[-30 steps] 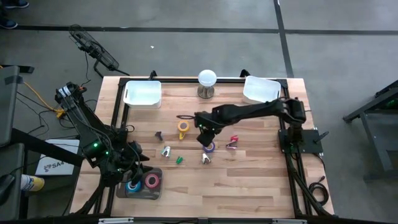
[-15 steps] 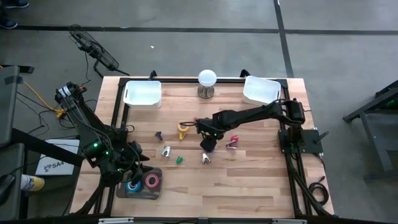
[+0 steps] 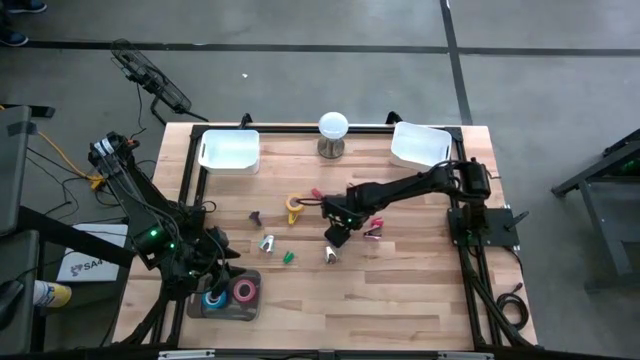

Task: Pick and place Stapler, Stapler remover, tape
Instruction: Put the dark blue tape into the black bin

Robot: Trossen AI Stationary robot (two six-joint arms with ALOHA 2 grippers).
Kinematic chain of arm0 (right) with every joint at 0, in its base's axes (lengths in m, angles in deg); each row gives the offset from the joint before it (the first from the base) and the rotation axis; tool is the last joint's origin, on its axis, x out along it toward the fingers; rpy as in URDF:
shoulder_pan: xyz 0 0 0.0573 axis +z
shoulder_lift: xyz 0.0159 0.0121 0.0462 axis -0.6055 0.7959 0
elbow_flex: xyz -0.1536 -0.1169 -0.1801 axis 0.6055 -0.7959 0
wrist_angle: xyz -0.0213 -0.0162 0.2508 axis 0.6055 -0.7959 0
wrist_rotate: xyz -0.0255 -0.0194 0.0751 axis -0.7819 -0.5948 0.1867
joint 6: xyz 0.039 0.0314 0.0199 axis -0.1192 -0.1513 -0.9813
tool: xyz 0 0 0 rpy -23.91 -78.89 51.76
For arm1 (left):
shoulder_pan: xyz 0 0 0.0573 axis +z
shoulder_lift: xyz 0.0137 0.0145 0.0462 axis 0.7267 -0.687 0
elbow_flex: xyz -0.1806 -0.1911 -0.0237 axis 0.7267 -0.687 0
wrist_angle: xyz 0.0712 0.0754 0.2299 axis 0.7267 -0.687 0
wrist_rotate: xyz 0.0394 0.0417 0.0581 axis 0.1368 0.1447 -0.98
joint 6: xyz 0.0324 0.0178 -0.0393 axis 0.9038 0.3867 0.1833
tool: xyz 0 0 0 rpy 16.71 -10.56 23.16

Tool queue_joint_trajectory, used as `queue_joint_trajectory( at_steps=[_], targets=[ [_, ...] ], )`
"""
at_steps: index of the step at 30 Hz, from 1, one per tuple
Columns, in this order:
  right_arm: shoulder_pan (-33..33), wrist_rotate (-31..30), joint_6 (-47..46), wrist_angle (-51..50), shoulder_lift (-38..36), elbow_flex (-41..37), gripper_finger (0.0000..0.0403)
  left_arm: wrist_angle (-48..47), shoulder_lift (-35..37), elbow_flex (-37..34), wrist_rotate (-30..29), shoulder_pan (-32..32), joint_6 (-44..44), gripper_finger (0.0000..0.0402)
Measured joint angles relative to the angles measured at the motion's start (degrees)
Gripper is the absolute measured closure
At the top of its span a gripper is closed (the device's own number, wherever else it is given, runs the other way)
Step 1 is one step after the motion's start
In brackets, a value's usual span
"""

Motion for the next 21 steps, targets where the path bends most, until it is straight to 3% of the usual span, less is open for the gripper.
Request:
queue_joint_trajectory(
  at_steps=[6, 18, 21],
  targets=[
    [0.0, -0.5, -0.5, -0.5, 0.0, -1.0, 0.0212, 0.1, 0.0, 0.0, 0.0, 0.0, 0.0, 0.0152],
    [0.2, 0.2, 3.5, 0.7, -0.6, -1.2, 0.0372, 0.3, 0.0, 0.0, -1.2, 0.0, 0.0, 0.0152],
    [0.5, 0.0, 4.9, 2.1, -1.9, -1.2, 0.0373, 0.7, 0.0, 0.0, -4.1, 0.0, 0.0, 0.0152]
  ],
)
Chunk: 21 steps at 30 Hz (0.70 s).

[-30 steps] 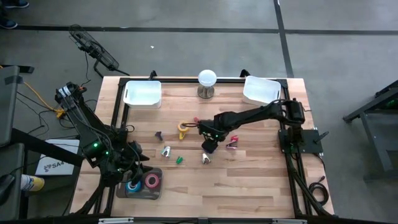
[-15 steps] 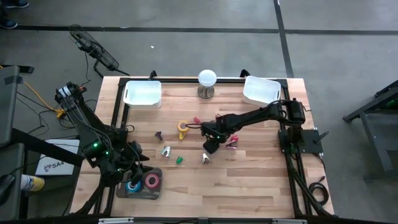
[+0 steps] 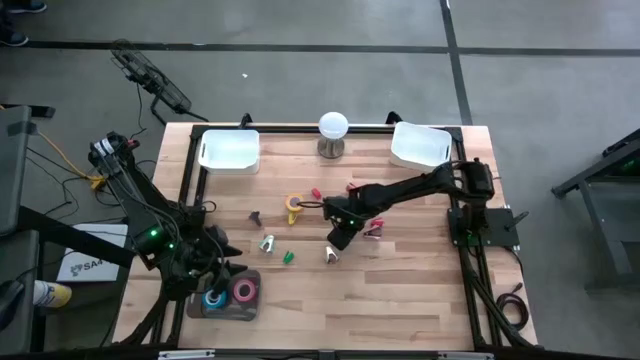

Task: Pick and place Stapler, Stapler remover, tape
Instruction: Put the dark blue tape into the black bin

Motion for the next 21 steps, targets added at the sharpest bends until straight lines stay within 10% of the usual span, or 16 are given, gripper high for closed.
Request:
queue_joint_trajectory(
  at_steps=[7, 21],
  targets=[
    [-0.1, -1.0, 3.8, 7.5, -3.9, 0.0, 0.0373, 3.1, 0.0, 0.0, -2.9, 4.1, 1.3, 0.0152],
    [1.2, -7.9, 16.3, 28.4, -16.1, 0.1, 0.0373, 33.6, 0.0, 0.0, 4.0, 21.5, 39.8, 0.0152]
  ],
)
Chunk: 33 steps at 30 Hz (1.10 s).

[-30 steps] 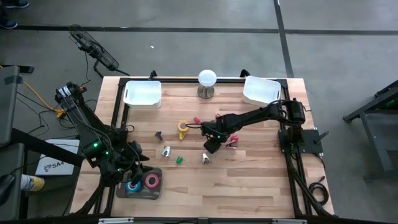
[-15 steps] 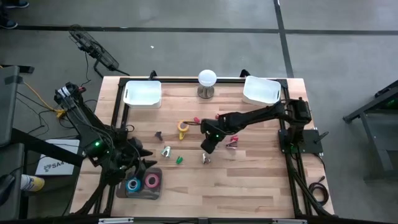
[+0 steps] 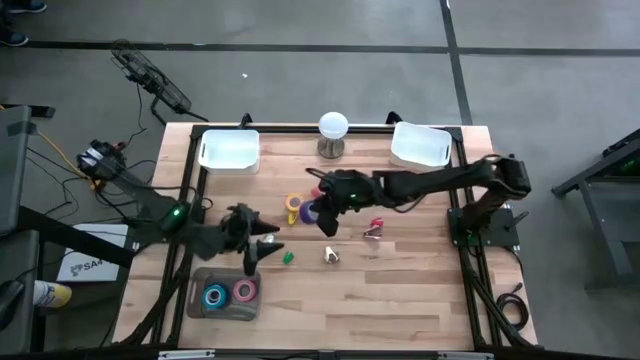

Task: Pick and place Stapler, Stapler remover, tape
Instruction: Put the dark blue tape into the black bin

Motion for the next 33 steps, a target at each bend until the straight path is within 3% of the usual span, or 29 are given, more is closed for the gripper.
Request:
queue_joint_trajectory(
  at_steps=[8, 14, 27, 33],
  targets=[
    [1.0, -0.6, 10.4, 3.6, -6.8, 0.0, 0.0373, 9.9, 0.0, 0.0, 9.6, 7.8, 13.8, 0.0152],
    [3.0, 1.5, 18.6, 10.5, -8.0, 0.0, 0.0373, 16.2, 0.0, 0.0, 14.1, 12.1, 18.6, 0.0152],
    [4.2, -8.6, 19.5, 17.8, -7.7, 0.0, 0.0373, 23.7, 0.0, 0.0, 18.5, 14.7, 22.0, 0.0152],
    [4.2, -6.5, 18.5, 20.2, -6.7, 0.1, 0.0373, 23.8, 0.0, 0.0, 18.2, 14.7, 22.0, 0.0152]
  ],
)
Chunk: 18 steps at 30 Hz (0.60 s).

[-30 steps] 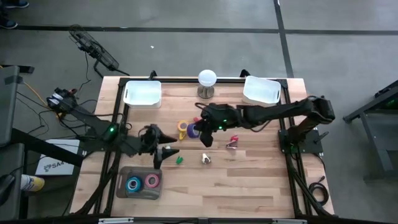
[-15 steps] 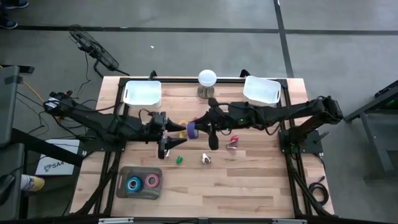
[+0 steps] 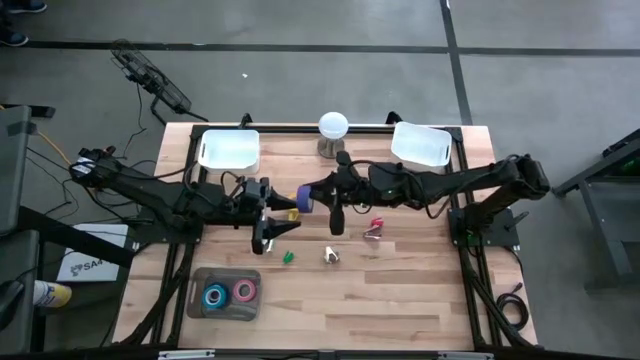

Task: Pick and place Stapler, Stapler remover, tape
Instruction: Put the dark blue tape into the black bin

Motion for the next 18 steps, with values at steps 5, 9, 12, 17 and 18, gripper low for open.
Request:
queue_joint_trajectory(
  at_steps=[5, 9, 12, 17, 18],
  targets=[
    [0.0, 1.1, -2.1, 2.1, 2.1, 0.0, 0.0373, 0.5, 0.0, 0.0, -0.1, 0.0, -0.1, 0.0152],
    [0.0, -0.9, -3.9, 4.0, 3.3, -0.1, 0.0373, 1.2, 0.0, 0.0, 0.3, 0.0, 0.0, 0.0152],
    [0.0, -2.4, -4.7, 4.5, 3.3, -0.1, 0.0373, 1.5, 0.0, 0.0, 0.3, 0.0, 0.0, 0.0153],
    [0.0, -3.6, -4.8, 4.5, 3.3, -0.1, 0.0373, 1.5, 0.0, 0.0, 0.3, 0.0, 0.0, 0.0184],
    [0.0, -3.6, -4.8, 4.5, 3.3, -0.1, 0.0373, 1.5, 0.0, 0.0, 0.3, 0.0, 0.0, 0.0194]
  ],
)
